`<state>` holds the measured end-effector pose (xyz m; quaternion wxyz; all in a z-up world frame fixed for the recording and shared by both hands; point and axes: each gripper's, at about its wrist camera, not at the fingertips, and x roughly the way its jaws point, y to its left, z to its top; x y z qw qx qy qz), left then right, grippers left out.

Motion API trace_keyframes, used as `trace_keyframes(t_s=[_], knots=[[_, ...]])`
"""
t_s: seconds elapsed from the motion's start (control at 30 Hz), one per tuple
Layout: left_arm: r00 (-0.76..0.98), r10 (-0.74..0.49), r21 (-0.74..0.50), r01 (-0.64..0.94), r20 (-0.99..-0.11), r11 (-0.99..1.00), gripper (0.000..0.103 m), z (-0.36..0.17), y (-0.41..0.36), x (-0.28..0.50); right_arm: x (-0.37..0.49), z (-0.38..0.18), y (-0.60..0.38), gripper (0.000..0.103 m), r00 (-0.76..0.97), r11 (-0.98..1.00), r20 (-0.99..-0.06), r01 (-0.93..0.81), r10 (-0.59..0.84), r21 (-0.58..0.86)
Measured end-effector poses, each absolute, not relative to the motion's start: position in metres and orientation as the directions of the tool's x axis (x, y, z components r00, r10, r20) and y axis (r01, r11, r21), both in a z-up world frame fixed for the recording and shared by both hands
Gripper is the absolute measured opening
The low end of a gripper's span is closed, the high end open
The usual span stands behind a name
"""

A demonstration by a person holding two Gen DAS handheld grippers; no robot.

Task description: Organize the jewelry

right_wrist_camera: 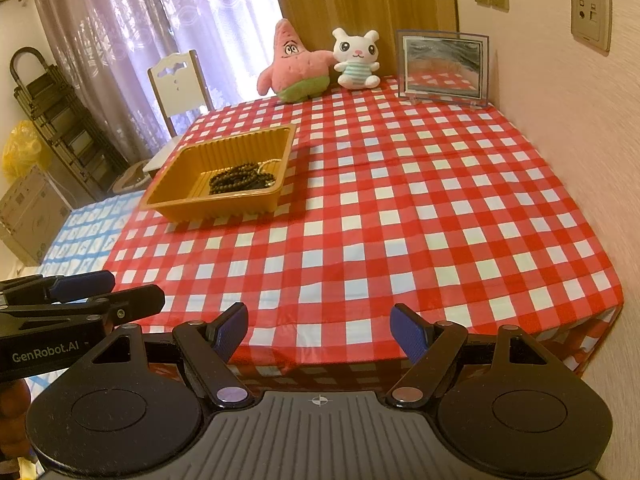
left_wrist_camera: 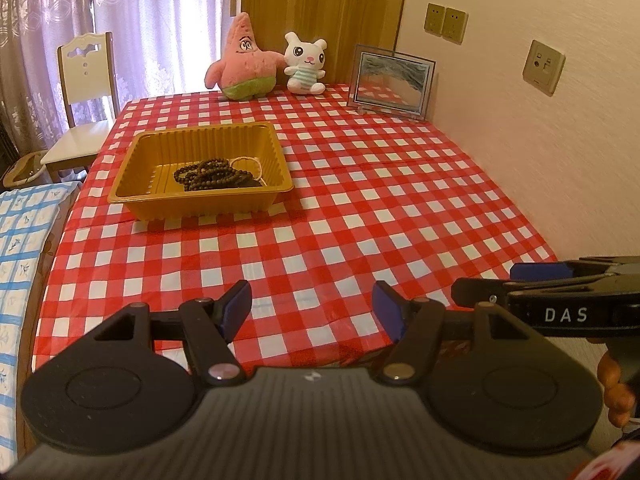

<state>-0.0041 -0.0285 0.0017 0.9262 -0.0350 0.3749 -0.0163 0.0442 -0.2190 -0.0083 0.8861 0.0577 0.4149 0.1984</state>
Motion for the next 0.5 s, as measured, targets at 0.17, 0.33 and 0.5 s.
trace_keyframes(t_s=[0.17, 0.33, 0.5], knots=[[0.718, -0.056, -0.077, 0.003, -0.694, 0.997, 0.064, 0.0014, -0.0288, -0.0039, 0.0442, -0.0079, -0.2191, 0.078, 0.577, 0.915, -0.712, -0.304, 0.399, 0.266], [0.718, -0.055, -0.077, 0.002, -0.693, 0.997, 0.064, 0.0012, -0.0287, -0.004, 0.0441, -0.0082, -0.2189, 0.078, 0.577, 0.914, -0.712, -0.304, 0.4, 0.267], [0.72, -0.054, -0.076, 0.001, -0.692, 0.997, 0.064, 0.0022, -0.0284, -0.0044, 0.0433, -0.0077, -0.2184, 0.078, 0.579, 0.914, -0.711, -0.306, 0.4, 0.265]])
